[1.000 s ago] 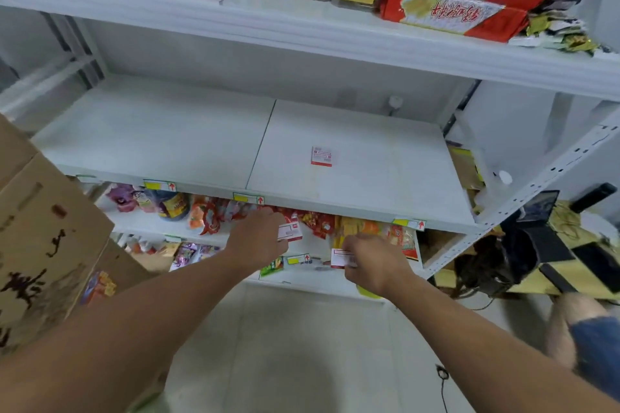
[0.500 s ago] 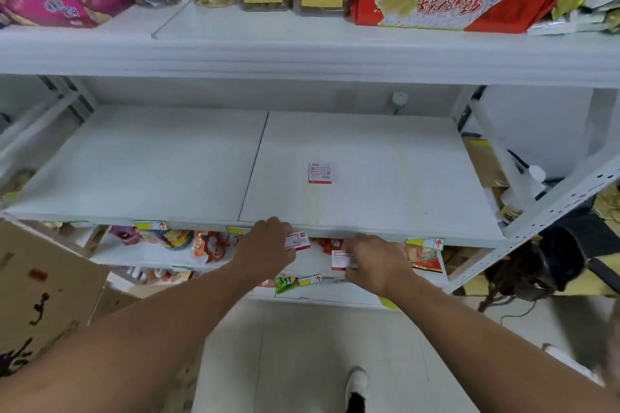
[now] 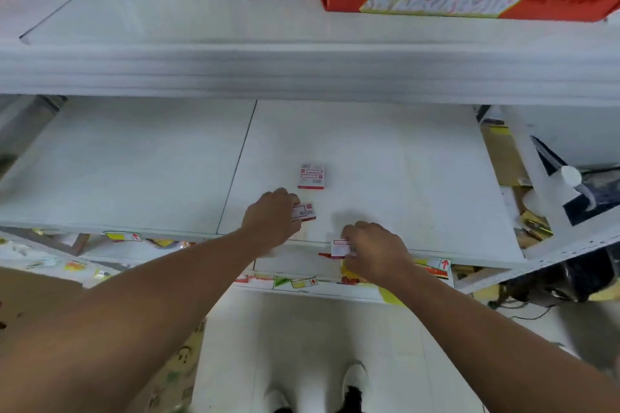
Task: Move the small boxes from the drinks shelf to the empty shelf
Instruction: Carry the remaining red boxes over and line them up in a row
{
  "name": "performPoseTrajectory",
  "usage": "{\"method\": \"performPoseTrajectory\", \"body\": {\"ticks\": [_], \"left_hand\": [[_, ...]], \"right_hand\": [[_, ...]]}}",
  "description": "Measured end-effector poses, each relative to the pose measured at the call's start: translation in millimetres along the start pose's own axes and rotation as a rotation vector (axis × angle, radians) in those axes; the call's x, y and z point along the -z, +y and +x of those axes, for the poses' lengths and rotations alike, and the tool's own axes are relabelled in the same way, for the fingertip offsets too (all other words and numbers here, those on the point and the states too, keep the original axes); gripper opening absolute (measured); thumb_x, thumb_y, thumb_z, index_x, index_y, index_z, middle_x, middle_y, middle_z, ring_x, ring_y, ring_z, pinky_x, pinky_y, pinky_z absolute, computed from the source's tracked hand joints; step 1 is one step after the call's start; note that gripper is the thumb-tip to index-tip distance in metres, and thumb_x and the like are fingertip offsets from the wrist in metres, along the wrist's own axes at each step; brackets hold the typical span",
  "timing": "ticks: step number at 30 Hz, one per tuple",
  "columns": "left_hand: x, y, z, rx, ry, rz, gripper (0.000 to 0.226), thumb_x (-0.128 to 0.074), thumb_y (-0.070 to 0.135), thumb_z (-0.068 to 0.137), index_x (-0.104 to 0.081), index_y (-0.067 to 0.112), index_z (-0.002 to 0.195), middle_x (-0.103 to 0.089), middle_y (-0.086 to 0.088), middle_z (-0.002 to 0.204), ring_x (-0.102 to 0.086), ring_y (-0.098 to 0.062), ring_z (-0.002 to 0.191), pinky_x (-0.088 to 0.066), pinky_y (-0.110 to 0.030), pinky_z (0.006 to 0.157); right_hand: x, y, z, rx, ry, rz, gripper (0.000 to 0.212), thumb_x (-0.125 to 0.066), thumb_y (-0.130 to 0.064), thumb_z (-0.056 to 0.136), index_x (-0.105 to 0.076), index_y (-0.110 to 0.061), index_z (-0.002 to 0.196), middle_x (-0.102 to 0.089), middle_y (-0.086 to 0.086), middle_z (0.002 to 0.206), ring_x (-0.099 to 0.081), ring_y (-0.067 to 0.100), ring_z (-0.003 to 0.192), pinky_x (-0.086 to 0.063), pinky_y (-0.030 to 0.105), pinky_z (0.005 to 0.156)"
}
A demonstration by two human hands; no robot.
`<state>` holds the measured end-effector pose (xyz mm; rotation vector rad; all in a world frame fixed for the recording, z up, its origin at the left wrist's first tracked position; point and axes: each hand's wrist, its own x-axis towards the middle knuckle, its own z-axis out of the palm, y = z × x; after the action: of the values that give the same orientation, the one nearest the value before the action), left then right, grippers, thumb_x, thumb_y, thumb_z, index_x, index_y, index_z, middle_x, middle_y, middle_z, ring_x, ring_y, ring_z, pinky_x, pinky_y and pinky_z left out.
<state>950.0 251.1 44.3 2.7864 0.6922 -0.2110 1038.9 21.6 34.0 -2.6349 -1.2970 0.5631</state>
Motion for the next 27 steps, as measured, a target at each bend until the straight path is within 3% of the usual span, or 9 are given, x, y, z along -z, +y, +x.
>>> {"method": "performPoseTrajectory", "body": {"ticks": [3,8,16,20,23,27], "left_hand": [[-11.4,-0.8,25.3,-0.037,0.016,-0.021,0.045,-0.074,0.036,0.095,-0.068,0.023,0.138,-0.066,0.003,0.122,-0.064,-0.02,0.102,-0.062,-0.042,0.087],[-33.0,-10.7,55.2,-0.078,-0.001,-0.088,0.048,-0.071,0.032,0.096,-0.063,0.025,0.143,-0.063,0.0,0.134,-0.065,-0.026,0.117,-0.062,-0.048,0.093],[-43.1,-28.0,43.7,-0.125,0.121,-0.195,0.047,-0.073,0.034,0.099,-0.063,0.031,0.146,-0.056,0.008,0.147,-0.061,-0.019,0.125,-0.061,-0.042,0.092],[-39.3,-55.4,23.4,-0.079,0.143,-0.245,0.03,-0.067,0.033,0.104,-0.068,0.031,0.133,-0.056,0.008,0.14,-0.062,-0.018,0.121,-0.061,-0.041,0.09],[-45.3,-74.3,13.4,-0.036,0.12,-0.327,0.029,-0.062,0.035,0.105,-0.067,0.03,0.133,-0.055,0.008,0.138,-0.064,-0.02,0.118,-0.061,-0.043,0.093],[-62.8,-86.5,2.0,-0.016,0.09,-0.447,0.029,-0.058,0.03,0.104,-0.066,0.034,0.131,-0.052,0.011,0.133,-0.069,-0.015,0.1,-0.061,-0.042,0.093]], "right_hand": [[-3.4,2.8,13.5,-0.017,0.0,-0.005,0.029,-0.065,-0.027,0.086,-0.063,-0.024,0.115,-0.061,-0.002,0.106,-0.059,0.025,0.105,-0.051,0.035,0.076],[-16.4,-0.7,37.8,-0.087,0.024,0.026,0.033,-0.068,-0.032,0.084,-0.063,-0.027,0.117,-0.061,-0.003,0.106,-0.058,0.025,0.105,-0.053,0.037,0.076],[-23.2,-16.2,53.0,-0.165,0.026,0.044,0.034,-0.069,-0.031,0.086,-0.063,-0.027,0.119,-0.061,-0.003,0.108,-0.058,0.023,0.108,-0.057,0.039,0.079],[-15.2,-30.5,67.0,-0.167,0.016,0.04,0.038,-0.068,-0.032,0.087,-0.062,-0.026,0.124,-0.062,-0.002,0.114,-0.058,0.024,0.111,-0.055,0.039,0.082],[-15.3,-41.9,82.7,-0.167,-0.003,0.041,0.048,-0.067,-0.034,0.088,-0.06,-0.027,0.135,-0.063,-0.002,0.123,-0.059,0.024,0.118,-0.055,0.039,0.088],[-27.3,-51.5,99.4,-0.159,0.025,0.027,0.06,-0.066,-0.035,0.089,-0.053,-0.028,0.148,-0.058,-0.003,0.138,-0.054,0.023,0.124,-0.056,0.042,0.09]]}}
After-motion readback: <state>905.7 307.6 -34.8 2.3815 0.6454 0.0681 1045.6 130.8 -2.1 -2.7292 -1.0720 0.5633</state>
